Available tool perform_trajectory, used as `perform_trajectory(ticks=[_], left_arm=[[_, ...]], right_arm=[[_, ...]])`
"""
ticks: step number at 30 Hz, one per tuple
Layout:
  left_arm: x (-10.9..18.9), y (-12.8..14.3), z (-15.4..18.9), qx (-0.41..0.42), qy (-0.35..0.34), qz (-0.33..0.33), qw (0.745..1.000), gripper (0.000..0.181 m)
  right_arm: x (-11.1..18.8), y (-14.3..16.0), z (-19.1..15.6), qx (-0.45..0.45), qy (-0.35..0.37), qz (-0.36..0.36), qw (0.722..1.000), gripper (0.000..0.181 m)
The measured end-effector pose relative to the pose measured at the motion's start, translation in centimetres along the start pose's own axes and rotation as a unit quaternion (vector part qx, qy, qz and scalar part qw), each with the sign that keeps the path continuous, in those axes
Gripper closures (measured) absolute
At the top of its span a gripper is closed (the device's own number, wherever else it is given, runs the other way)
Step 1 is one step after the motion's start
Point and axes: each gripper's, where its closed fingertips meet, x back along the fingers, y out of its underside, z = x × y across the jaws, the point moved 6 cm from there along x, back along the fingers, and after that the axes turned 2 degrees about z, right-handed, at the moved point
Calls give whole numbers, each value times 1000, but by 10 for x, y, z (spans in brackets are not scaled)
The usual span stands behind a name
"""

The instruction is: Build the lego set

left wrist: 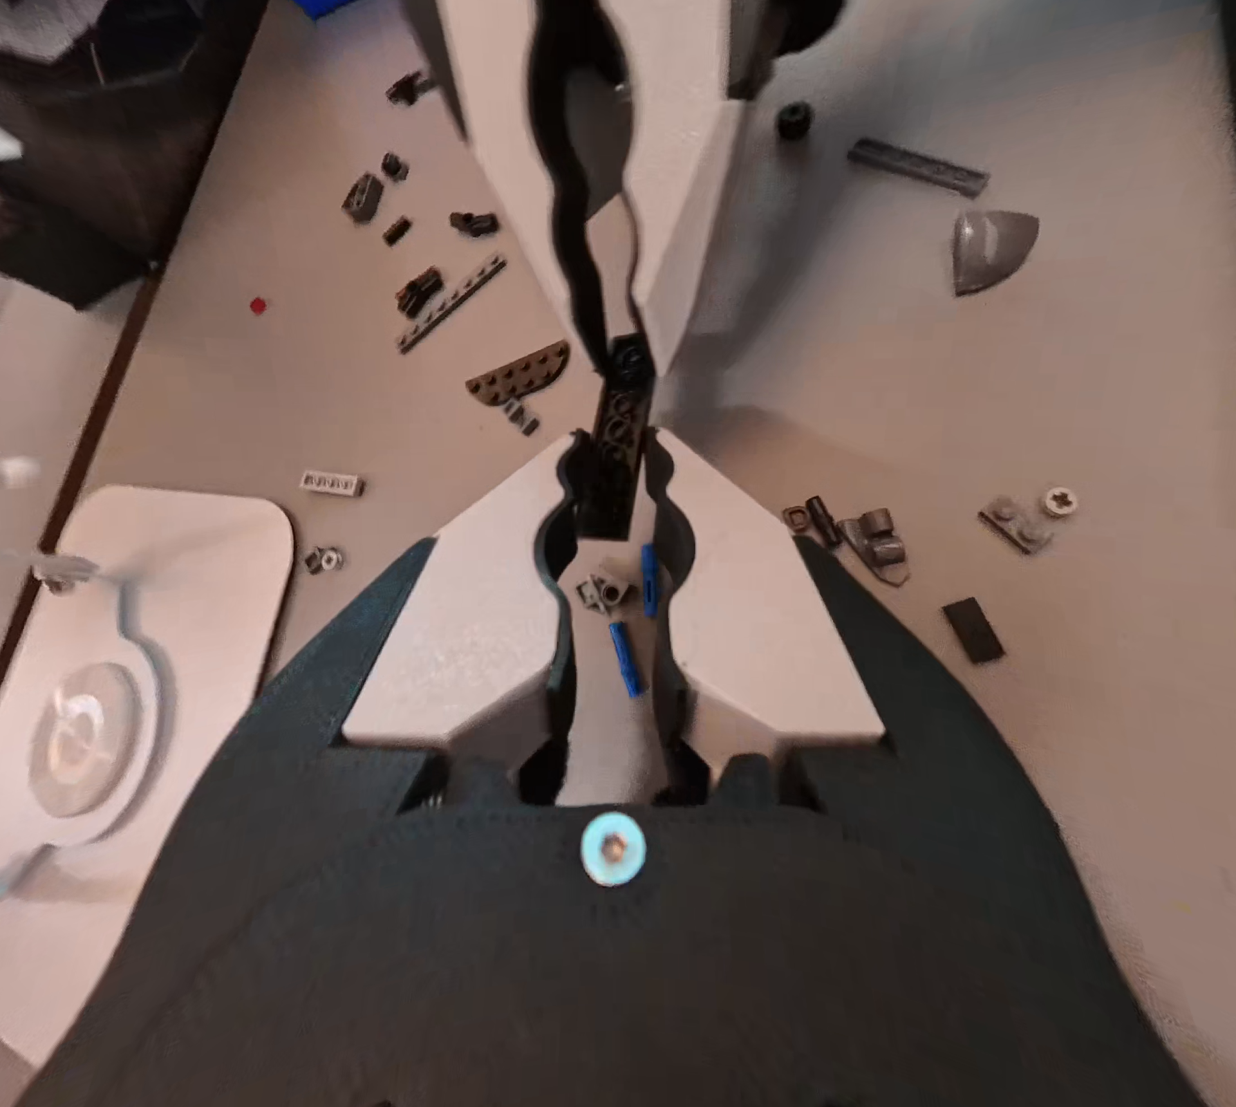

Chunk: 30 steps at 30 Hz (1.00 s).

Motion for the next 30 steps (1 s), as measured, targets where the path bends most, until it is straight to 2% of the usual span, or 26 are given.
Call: perform_trajectory(ticks=[4, 8, 10, 15, 21, 25, 28, 30], left_arm=[[1, -4, 3, -18, -3, 3, 1000, 168], [9, -5, -7, 36, 3, 20, 999, 169], [13, -5, -11, 88, 31, 44, 995, 170], [22, -1, -23, 228, 103, 98, 963, 170], [22, 7, -22, 307, 186, 105, 927, 170], [17, 11, -20, 326, 204, 97, 918, 171], [21, 9, -23, 342, 215, 112, 908, 171], [21, 9, -23, 347, 219, 113, 905, 171]], right_arm=[[4, 2, 1, -16, -21, 19, 999, 167], [16, -11, 5, -3, 16, 63, 998, 167], [20, -19, 7, 17, 53, 81, 995, 157], [29, -32, 3, 125, 165, 78, 975, 146], [14, -40, -15, 278, 257, -3, 926, 154], [4, -36, -18, 296, 253, -35, 920, 161], [14, -37, -24, 264, 211, -1, 941, 159], [15, -31, -27, 244, 173, -5, 954, 149]])
